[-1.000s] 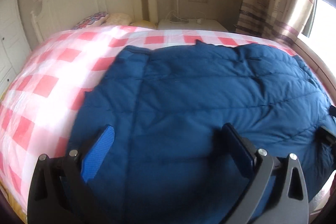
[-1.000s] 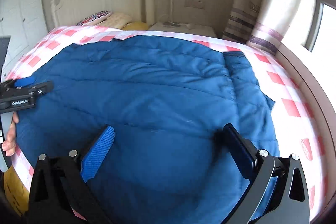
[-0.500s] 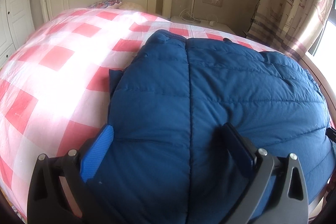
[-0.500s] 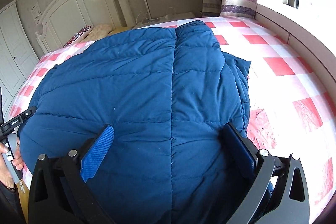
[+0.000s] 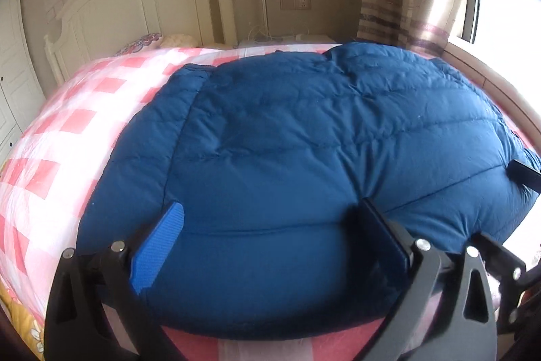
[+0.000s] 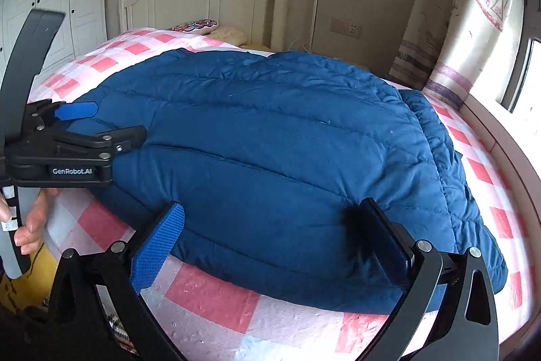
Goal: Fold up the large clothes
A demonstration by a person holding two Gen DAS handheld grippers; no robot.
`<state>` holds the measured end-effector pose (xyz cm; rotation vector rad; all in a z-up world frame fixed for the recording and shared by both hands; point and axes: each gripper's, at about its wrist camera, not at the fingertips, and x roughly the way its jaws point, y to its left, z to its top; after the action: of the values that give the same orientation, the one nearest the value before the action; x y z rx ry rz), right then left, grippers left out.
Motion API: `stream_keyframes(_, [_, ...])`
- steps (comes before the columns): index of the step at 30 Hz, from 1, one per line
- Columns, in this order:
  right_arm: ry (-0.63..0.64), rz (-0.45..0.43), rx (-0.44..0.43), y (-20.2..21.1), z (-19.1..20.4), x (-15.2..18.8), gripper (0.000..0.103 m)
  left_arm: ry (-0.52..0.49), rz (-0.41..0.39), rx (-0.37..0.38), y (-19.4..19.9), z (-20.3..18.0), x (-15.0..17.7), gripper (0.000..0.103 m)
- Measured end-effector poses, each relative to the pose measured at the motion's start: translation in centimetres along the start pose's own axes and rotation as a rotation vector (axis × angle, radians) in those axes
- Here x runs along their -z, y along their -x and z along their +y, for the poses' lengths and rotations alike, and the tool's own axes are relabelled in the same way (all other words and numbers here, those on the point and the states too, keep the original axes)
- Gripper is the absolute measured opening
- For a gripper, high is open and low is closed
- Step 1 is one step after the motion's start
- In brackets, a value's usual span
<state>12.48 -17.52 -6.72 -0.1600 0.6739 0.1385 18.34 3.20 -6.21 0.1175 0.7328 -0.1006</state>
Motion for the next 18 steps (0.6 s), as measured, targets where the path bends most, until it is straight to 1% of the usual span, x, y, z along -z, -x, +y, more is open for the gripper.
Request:
stream_keyframes(1, [-0.012, 0.004, 0.033, 0.3, -0.9, 0.0, 0.098, -0.003, 0.001, 0.004, 0.2, 0.5, 0.2, 0.102])
stream_keyframes(2, [-0.034, 0.005, 0.061, 0.7, -2.1, 0.2, 0.098, -0.005, 0.001, -0.012, 0.5, 1.1, 0.3, 0.102])
stream_keyframes(3, [-0.081, 0.008, 0.076, 1.1, -3.7, 0.5, 0.098, 0.010, 0.005, -0.052, 0.6, 2.0, 0.5, 0.102])
stream_keyframes(4, [-0.144, 0.013, 0.086, 1.4, -5.5, 0.9, 0.098, 0.044, 0.009, -0.064, 0.7, 3.1, 0.8, 0.102])
stream_keyframes(6, [-0.253, 0.024, 0.094, 1.4, -9.0, 2.0, 0.098, 0.129, 0.014, -0.048, 0.7, 5.6, 1.5, 0.102])
stream_keyframes(7, [-0.281, 0.024, 0.072, 1.3, -10.1, 2.6, 0.098, 0.151, 0.014, -0.056, 0.7, 6.5, 1.8, 0.102])
stream_keyframes(8, [-0.288, 0.030, 0.047, 1.0, -10.5, 2.9, 0.098, 0.158, 0.017, -0.047, 0.6, 7.0, 2.1, 0.102])
stream_keyframes(9, [-0.282, 0.035, 0.050, 0.8, -10.3, 3.1, 0.098, 0.160, 0.019, -0.035, 0.4, 7.1, 2.3, 0.102])
stream_keyframes(12, [-0.261, 0.040, 0.103, 0.0, -9.4, 3.1, 0.099, 0.148, 0.009, -0.047, 0.0, 6.9, 2.5, 0.102])
stream_keyframes(13, [-0.263, 0.041, 0.104, -0.1, -9.4, 3.1, 0.099, 0.146, 0.012, -0.051, -0.1, 6.8, 2.6, 0.102])
stream_keyframes(18, [-0.276, 0.040, 0.069, -0.1, -9.7, 3.5, 0.099, 0.155, 0.017, -0.023, -0.2, 7.3, 2.6, 0.102])
